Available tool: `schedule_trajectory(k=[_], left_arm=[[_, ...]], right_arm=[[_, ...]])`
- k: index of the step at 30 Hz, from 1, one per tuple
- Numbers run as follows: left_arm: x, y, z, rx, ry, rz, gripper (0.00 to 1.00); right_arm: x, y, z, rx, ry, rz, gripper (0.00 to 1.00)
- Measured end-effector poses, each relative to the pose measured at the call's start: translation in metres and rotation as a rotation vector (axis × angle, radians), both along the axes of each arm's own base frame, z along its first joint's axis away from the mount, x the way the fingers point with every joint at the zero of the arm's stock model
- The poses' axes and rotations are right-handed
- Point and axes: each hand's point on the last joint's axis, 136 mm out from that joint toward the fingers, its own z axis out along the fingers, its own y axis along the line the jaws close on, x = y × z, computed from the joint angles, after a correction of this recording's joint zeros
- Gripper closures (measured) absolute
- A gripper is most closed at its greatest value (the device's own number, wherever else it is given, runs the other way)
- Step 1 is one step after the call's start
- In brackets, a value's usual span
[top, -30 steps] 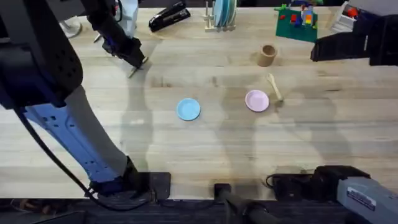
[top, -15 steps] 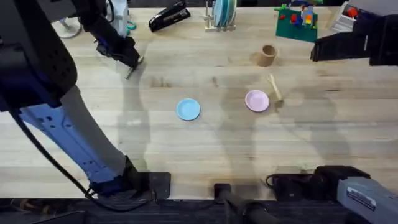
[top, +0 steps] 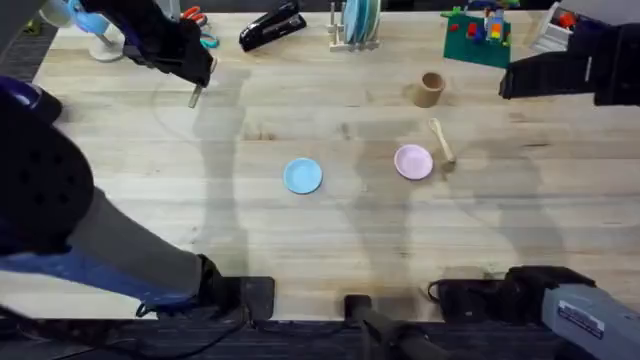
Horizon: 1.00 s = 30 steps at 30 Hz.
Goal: Pick up a utensil and set it on the pink plate, then put the other utensil in the container.
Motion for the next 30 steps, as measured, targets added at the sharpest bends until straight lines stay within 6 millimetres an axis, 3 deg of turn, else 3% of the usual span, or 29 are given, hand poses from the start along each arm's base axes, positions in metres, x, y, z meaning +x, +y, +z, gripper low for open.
schedule_trajectory(k=[8, 12, 17, 23, 30], left_arm=[[-0.033, -0.044, 0.018, 0.01, 0.076, 0.052, 0.958], [-0.038, -0.076, 0.022, 0.001, 0.079, 0.05, 0.958], [-0.038, -0.131, 0.024, -0.018, 0.048, -0.018, 0.958], [-0.059, -0.2, 0.024, -0.041, 0.052, -0.117, 0.958], [-0.083, -0.254, 0.026, -0.074, 0.042, -0.179, 0.958]], right_arm=[[0.0, 0.0, 0.0, 0.0, 0.0, 0.0, 0.007], [0.0, 0.0, 0.0, 0.0, 0.0, 0.0, 0.007], [0.0, 0.0, 0.0, 0.0, 0.0, 0.0, 0.008], [0.0, 0.0, 0.0, 0.0, 0.0, 0.0, 0.007], [0.0, 0.0, 0.0, 0.0, 0.0, 0.0, 0.007]])
